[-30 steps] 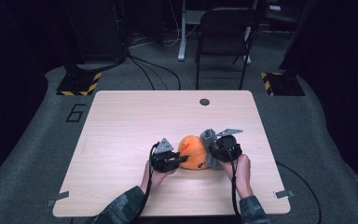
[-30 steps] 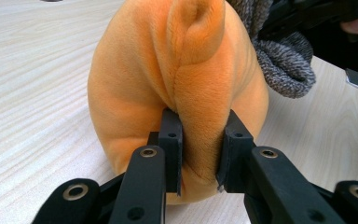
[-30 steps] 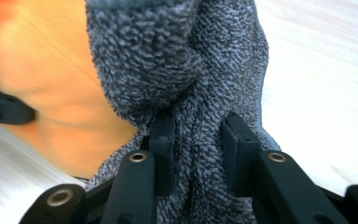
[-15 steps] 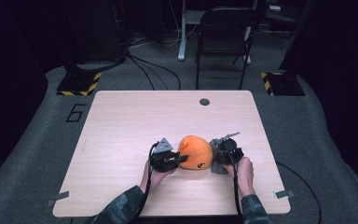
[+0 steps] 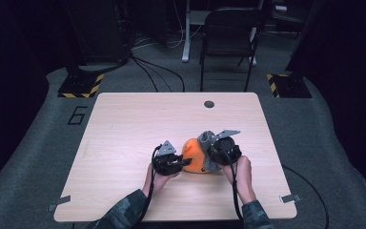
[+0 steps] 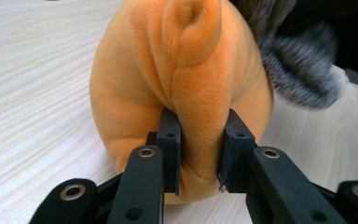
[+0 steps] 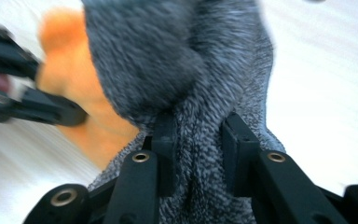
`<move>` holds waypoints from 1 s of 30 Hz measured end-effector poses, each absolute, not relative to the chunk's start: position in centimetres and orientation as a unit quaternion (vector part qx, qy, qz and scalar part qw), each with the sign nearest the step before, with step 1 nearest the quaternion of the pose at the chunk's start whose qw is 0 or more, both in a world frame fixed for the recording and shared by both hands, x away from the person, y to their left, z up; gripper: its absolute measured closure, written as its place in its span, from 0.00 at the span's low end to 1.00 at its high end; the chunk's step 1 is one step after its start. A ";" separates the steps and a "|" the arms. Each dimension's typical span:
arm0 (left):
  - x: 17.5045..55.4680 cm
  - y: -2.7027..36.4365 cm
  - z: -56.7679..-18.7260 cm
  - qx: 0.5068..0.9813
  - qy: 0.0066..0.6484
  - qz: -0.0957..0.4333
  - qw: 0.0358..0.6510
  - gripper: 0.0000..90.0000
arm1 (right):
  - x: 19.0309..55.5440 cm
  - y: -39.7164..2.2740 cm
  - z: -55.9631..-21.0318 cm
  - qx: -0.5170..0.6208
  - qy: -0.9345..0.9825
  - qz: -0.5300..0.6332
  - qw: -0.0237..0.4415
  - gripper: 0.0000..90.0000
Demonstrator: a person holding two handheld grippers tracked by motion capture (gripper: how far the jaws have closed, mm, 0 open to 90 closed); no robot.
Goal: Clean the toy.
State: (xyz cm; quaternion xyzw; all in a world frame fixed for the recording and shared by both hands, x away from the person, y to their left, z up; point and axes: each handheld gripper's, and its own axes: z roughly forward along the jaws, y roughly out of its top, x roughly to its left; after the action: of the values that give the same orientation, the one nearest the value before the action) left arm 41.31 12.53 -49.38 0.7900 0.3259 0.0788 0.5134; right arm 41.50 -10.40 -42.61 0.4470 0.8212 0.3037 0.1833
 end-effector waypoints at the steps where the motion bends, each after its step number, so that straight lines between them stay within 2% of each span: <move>1: 41.4 12.5 -49.5 0.790 0.326 0.078 0.513 0.81 | 41.6 -10.2 -43.1 0.450 0.821 0.299 0.183 0.79; 5: 41.5 12.6 -49.4 0.796 0.315 0.073 0.512 0.73 | 41.8 -10.3 -43.7 0.451 0.822 0.300 0.178 0.80; 8: 41.8 13.0 -49.2 0.797 0.301 0.064 0.520 0.56 | 41.8 -10.5 -44.1 0.449 0.822 0.300 0.179 0.80; 13: 42.4 14.9 -48.8 0.801 0.269 0.060 0.532 0.36 | 41.9 -11.0 -44.2 0.450 0.823 0.299 0.178 0.80; 15: 42.5 15.5 -48.8 0.796 0.278 0.067 0.534 0.24 | 42.0 -11.2 -44.3 0.453 0.821 0.301 0.176 0.80; 17: 42.8 16.4 -48.9 0.802 0.263 0.065 0.532 0.17 | 42.1 -11.2 -44.4 0.454 0.820 0.301 0.175 0.80; 19: 43.1 16.8 -49.3 0.806 0.254 0.062 0.532 0.14 | 42.1 -11.3 -44.4 0.452 0.821 0.301 0.176 0.80; 24: 43.7 16.6 -50.4 0.818 0.244 0.045 0.519 0.00 | 42.1 -11.3 -44.4 0.452 0.822 0.301 0.175 0.80; 30: 43.7 15.7 -51.1 0.824 0.233 0.041 0.514 0.00 | 42.2 -11.4 -44.4 0.453 0.821 0.300 0.174 0.80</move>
State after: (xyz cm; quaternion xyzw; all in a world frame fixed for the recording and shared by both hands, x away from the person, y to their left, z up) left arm 43.73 15.72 -51.08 0.8242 0.2332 0.0411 0.5145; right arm 42.17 -11.43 -44.44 0.4525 0.8213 0.3004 0.1744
